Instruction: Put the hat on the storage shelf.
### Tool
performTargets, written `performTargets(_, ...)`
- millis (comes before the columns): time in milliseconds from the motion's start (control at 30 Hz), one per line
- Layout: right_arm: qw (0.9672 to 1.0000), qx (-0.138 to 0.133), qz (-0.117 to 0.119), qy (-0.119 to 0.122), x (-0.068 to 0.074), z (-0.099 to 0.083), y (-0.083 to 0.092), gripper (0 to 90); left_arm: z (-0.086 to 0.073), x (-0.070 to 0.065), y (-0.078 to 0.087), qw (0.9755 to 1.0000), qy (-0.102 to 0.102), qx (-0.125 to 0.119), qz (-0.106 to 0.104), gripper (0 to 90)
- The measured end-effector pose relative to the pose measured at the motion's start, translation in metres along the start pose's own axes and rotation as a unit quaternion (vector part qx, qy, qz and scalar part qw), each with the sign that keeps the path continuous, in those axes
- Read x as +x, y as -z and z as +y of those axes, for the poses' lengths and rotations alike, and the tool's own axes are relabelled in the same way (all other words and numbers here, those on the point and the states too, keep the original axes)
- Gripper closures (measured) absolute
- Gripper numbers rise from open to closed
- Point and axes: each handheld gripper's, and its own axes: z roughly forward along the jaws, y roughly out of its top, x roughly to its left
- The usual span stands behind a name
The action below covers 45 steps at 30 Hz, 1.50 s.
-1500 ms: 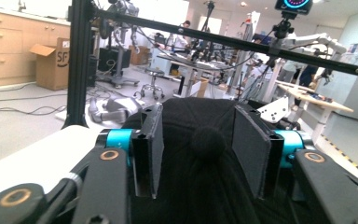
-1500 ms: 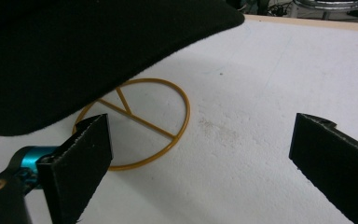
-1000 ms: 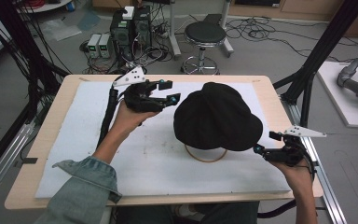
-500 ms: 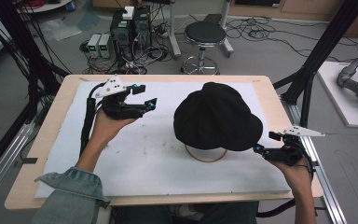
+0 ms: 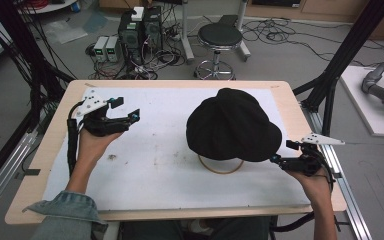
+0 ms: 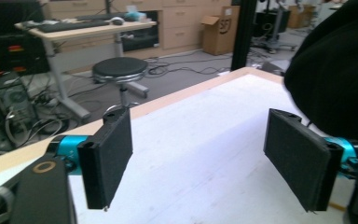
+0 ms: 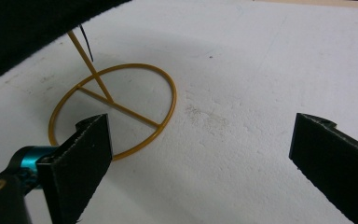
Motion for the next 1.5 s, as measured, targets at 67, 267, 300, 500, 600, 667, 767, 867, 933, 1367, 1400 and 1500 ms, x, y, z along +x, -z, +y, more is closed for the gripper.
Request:
performTargets(67, 1.0000, 0.000, 0.000, 0.000, 0.000, 0.000, -0.001, 5.6, -0.005, 0.004, 0.004, 0.9999, -0.002, 0.003, 0.015, 21.3)
performTargets(267, 1.0000, 0.003, 0.000, -0.001, -0.002, -0.002, -0.003, 5.6, -0.019, 0.018, 0.016, 0.9987, 0.006, 0.014, 0.048, 20.8)
performTargets(300, 1.0000, 0.002, -0.002, -0.002, -0.003, -0.002, -0.003, 5.6, -0.021, 0.020, 0.017, 0.9985, 0.010, 0.015, 0.052, 20.8)
performTargets(500, 1.0000, -0.001, -0.001, -0.009, -0.004, -0.002, -0.002, 5.6, -0.030, 0.026, 0.026, 0.9966, 0.002, 0.029, 0.077, 20.7)
performTargets(600, 1.0000, 0.000, 0.000, -0.006, -0.005, -0.002, -0.004, 5.6, -0.035, 0.028, 0.030, 0.9961, -0.001, 0.039, 0.079, 20.2)
performTargets(667, 1.0000, 0.000, 0.001, -0.008, -0.005, -0.002, -0.005, 5.6, -0.038, 0.028, 0.032, 0.9957, -0.005, 0.042, 0.083, 20.0)
performTargets(767, 1.0000, 0.005, 0.000, -0.007, -0.004, -0.002, -0.008, 5.6, -0.041, 0.029, 0.035, 0.9948, -0.007, 0.048, 0.090, 20.1)
performTargets(867, 1.0000, 0.008, -0.002, -0.005, -0.004, -0.002, -0.010, 5.6, -0.044, 0.031, 0.037, 0.9944, -0.006, 0.052, 0.092, 20.0)
performTargets(933, 0.9999, 0.008, -0.001, -0.007, -0.004, -0.001, -0.012, 5.6, -0.047, 0.032, 0.038, 0.9938, -0.008, 0.058, 0.095, 20.0)
performTargets(1367, 0.9998, 0.017, -0.003, -0.009, -0.007, -0.003, -0.018, 5.6, -0.051, 0.035, 0.041, 0.9931, -0.005, 0.062, 0.099, 20.0)
performTargets(1400, 0.9998, 0.018, -0.003, -0.008, -0.006, -0.003, -0.018, 5.6, -0.052, 0.035, 0.041, 0.9930, -0.005, 0.063, 0.099, 20.0)
performTargets(1500, 0.9998, 0.019, -0.004, -0.008, -0.007, -0.003, -0.019, 5.6, -0.052, 0.035, 0.040, 0.9929, -0.004, 0.066, 0.099, 20.0)
